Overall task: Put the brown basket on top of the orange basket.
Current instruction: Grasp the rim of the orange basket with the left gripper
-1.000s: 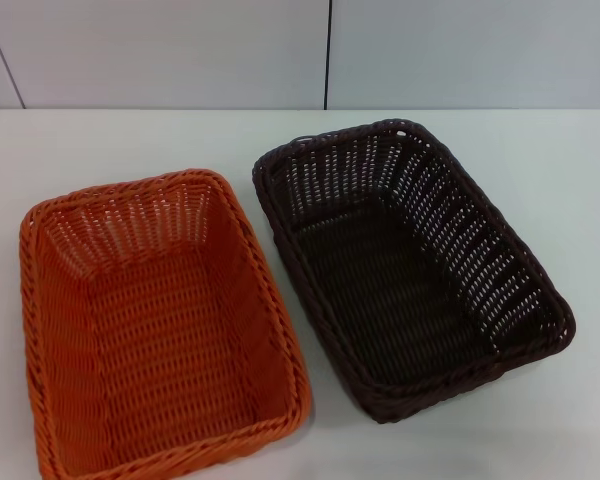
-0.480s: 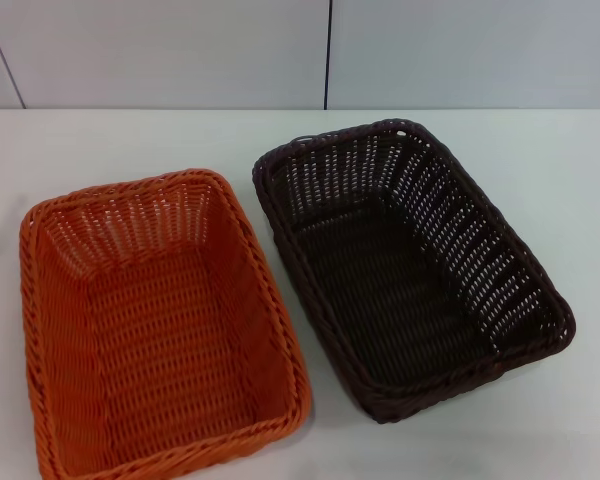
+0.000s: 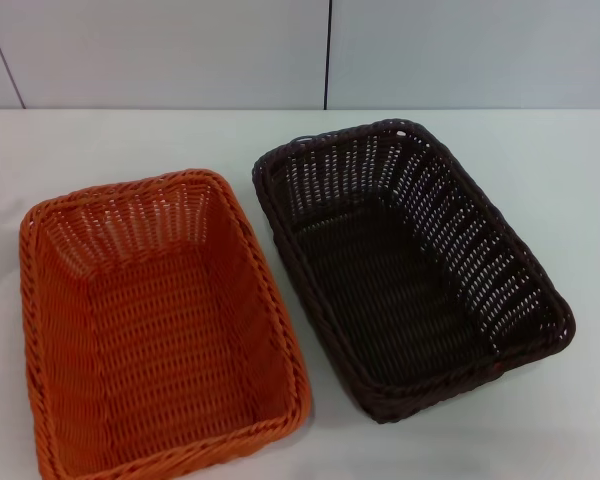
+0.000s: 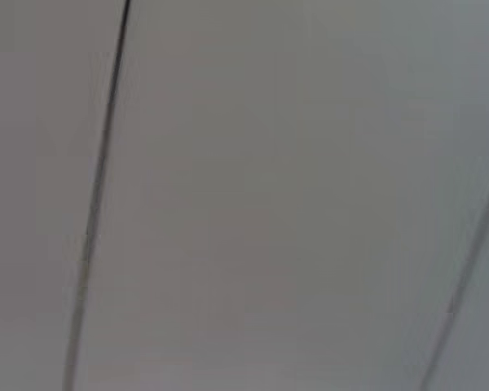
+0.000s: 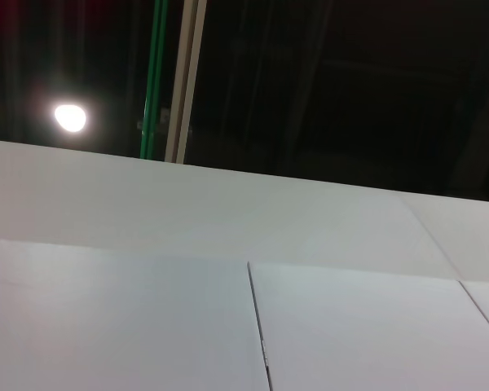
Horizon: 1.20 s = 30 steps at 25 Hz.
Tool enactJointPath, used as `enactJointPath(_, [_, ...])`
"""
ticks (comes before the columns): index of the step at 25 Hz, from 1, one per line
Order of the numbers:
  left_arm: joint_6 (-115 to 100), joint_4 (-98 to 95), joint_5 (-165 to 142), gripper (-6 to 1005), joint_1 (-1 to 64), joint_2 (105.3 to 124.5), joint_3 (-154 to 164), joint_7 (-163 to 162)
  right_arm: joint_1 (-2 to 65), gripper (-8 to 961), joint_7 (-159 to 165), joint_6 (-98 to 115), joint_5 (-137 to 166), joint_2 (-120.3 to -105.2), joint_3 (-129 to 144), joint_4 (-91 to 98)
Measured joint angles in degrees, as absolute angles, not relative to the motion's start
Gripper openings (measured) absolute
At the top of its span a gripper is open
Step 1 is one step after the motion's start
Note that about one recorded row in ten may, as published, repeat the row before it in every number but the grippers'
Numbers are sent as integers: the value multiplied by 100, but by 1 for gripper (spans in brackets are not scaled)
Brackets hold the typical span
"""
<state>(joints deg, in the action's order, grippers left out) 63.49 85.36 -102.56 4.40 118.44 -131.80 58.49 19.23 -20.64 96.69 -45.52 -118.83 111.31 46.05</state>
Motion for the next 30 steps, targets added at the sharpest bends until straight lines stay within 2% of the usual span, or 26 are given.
enactJointPath(4, [5958, 8815, -10591, 712, 299, 11847, -12831, 5591, 1946, 676, -2062, 9667, -4552, -11877, 11128, 4604])
enactJointPath(5, [4967, 9325, -11294, 712, -27, 11848, -12052, 5138, 1955, 676, -2061, 9667, -4550, -11875, 11126, 4605])
enactJointPath(11, [4110, 9584, -11927, 711, -247, 11848, -11464, 4830, 1961, 676, -2060, 9667, -4549, -11873, 11116, 4610])
enactJointPath(12, [3087, 9667, -12325, 711, -438, 11847, -10917, 4645, 1961, 676, -2059, 9666, -4548, -11874, 11117, 4610])
enactJointPath(14, [2732, 9653, -12339, 711, -496, 11847, -10762, 4662, 1961, 676, -2060, 9668, -4547, -11873, 11116, 4608])
enactJointPath(15, [1830, 9608, -12515, 711, -649, 11841, -10310, 4709, 1960, 676, -2061, 9668, -4545, -11873, 11113, 4606])
enactJointPath(21, [-388, 8991, -12723, 711, -756, 11834, -9352, 4610, 1960, 676, -2061, 9668, -4544, -11873, 11102, 4605])
enactJointPath(30, [-1629, 8100, -12788, 710, -517, 11799, -8979, 2499, 1977, 676, -2060, 9668, -4544, -11865, 11082, 4606])
